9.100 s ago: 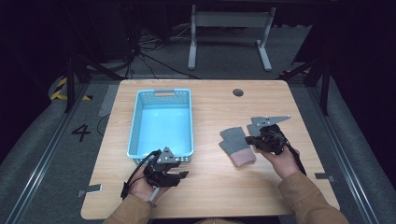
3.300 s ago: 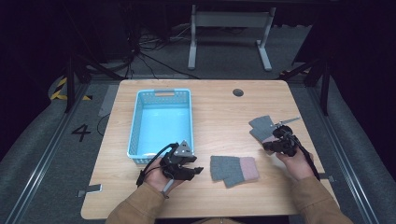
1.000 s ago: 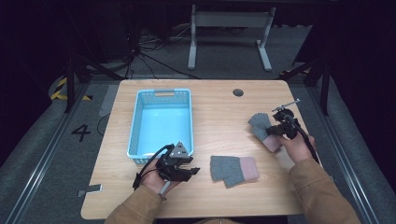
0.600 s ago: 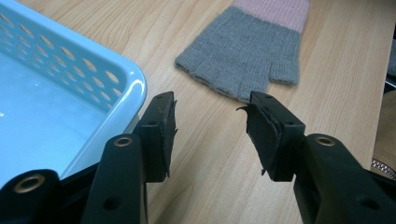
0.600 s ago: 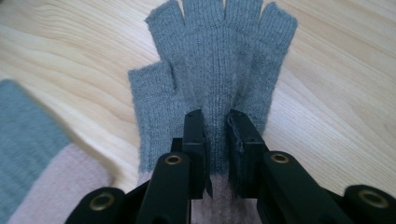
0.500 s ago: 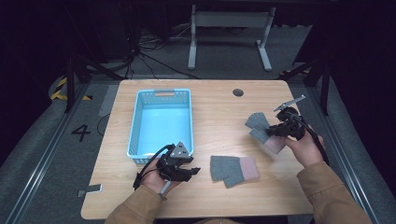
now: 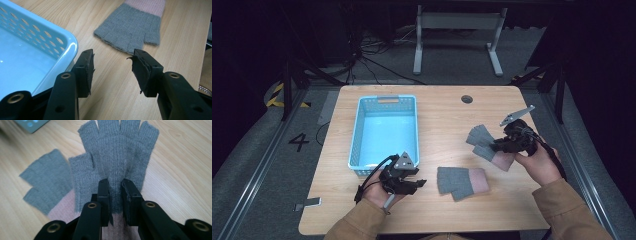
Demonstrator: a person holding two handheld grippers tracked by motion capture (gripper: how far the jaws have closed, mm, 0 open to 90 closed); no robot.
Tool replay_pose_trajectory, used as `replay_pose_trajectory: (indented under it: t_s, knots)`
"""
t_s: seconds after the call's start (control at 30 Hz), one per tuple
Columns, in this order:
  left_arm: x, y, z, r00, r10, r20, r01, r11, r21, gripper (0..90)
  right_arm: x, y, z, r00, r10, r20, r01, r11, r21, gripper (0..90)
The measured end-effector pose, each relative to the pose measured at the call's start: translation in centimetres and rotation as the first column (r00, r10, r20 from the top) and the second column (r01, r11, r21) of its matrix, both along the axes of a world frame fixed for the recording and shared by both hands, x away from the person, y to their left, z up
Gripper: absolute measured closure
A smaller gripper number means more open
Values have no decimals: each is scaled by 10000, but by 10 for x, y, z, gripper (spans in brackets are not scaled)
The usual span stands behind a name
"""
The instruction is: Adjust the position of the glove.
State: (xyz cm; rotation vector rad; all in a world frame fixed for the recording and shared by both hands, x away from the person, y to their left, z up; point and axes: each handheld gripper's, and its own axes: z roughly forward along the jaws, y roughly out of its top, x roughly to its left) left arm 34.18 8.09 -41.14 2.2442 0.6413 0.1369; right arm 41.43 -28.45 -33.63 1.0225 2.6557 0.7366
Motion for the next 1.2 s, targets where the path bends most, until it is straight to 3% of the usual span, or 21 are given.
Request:
replay_pose_trajectory:
  t_s: [0.27,0.53,0.67,0.73,1.2]
  knots:
    - [-1,-1,0,10000,-79,-27,80,10000,23,536,-14,14,-2,9941,1089,-5,-1088,9940,60,778]
    - [-2,-3,0,9999,-153,-64,153,9999,29,550,-27,32,-16,9685,2487,-164,-2487,9686,-9,776]
    - [-2,-5,0,9998,-213,-45,213,9998,31,551,-29,39,-23,9631,2688,-159,-2684,9629,279,775]
    - [-2,-5,0,9997,-227,-23,228,9997,43,551,-29,45,-27,9591,2810,-342,-2812,9597,9,775]
    - [-3,-7,-1,9990,-382,-228,381,9993,-70,554,-34,62,-48,9468,3140,-703,-3161,9485,-204,765]
